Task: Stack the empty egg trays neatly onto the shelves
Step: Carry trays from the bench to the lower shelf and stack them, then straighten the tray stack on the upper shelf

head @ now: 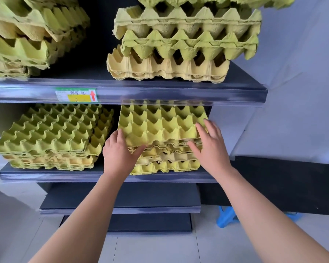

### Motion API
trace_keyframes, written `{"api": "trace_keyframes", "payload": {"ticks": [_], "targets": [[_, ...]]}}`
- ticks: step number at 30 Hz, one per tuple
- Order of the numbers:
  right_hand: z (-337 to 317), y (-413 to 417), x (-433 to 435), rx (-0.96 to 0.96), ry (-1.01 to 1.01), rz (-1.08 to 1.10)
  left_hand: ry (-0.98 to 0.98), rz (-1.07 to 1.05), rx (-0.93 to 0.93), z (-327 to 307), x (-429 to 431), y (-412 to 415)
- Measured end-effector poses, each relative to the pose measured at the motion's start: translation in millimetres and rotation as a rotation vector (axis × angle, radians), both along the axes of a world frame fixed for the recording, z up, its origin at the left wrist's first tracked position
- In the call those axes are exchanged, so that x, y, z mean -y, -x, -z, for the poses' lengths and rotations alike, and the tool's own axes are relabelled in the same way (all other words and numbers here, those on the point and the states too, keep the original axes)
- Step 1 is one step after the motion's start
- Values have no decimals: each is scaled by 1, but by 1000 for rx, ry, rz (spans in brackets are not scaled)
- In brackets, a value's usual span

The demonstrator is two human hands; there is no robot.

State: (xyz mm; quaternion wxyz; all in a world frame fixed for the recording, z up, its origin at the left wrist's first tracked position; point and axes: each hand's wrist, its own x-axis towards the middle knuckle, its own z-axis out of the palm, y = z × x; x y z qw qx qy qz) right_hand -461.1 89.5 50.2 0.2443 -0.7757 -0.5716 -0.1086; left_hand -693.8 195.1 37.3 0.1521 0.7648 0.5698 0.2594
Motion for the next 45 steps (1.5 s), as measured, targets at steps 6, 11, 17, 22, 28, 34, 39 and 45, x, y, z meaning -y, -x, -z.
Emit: {"api": "trace_keyframes", "payload": {"ticks": [6,11,17,22,28,34,39,45], "targets": [[-11,31,13,100,-36,-110,-163,48,-97,-14,27,26],[-48,84,-3,75,-85,-257,-237,31,-85,-55,31,59],[-113,148,-46,67,-154,-387,-346,-50,12,-119,9,114],[-163,205,-92,68,-218,-430,-421,-79,62,-164,-32,173],[-220,267,-154,42,-323,-378,-514,-92,28,-217,-95,236],[-260,285,-196,87,-463,-137,-663,-112,-22,-263,-162,278],[-284,282,-212,-183,-322,-40,-576,-76,31,-295,-202,296],[-292,282,-223,-242,-370,-102,-563,71,208,-306,-222,301]]}}
